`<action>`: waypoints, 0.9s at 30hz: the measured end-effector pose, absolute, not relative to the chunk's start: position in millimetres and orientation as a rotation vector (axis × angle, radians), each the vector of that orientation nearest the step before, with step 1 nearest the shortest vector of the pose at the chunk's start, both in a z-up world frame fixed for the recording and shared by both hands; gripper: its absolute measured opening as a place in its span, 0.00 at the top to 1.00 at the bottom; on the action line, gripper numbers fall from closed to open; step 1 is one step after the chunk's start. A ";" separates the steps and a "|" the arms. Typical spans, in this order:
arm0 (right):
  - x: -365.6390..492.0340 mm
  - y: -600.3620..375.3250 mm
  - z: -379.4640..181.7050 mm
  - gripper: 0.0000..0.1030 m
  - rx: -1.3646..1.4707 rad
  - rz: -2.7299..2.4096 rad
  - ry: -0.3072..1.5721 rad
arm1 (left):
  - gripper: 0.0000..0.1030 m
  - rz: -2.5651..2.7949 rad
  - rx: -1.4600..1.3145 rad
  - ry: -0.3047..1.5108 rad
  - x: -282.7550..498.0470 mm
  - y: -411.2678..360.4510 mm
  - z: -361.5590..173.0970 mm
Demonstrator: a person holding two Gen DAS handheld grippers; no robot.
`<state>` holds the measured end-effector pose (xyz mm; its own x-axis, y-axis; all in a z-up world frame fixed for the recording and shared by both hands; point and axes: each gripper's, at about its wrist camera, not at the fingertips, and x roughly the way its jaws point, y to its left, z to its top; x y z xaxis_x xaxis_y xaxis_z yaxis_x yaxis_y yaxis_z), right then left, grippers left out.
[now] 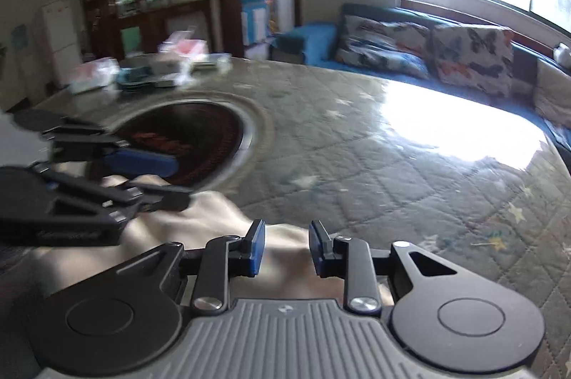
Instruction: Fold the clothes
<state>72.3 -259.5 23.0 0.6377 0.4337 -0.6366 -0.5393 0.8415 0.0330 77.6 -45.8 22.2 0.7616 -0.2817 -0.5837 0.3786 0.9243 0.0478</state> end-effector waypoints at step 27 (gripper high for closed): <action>82.1 -178.7 6.6 0.75 -0.217 0.696 0.697 | 0.63 -0.296 0.038 0.621 17.3 -5.0 0.7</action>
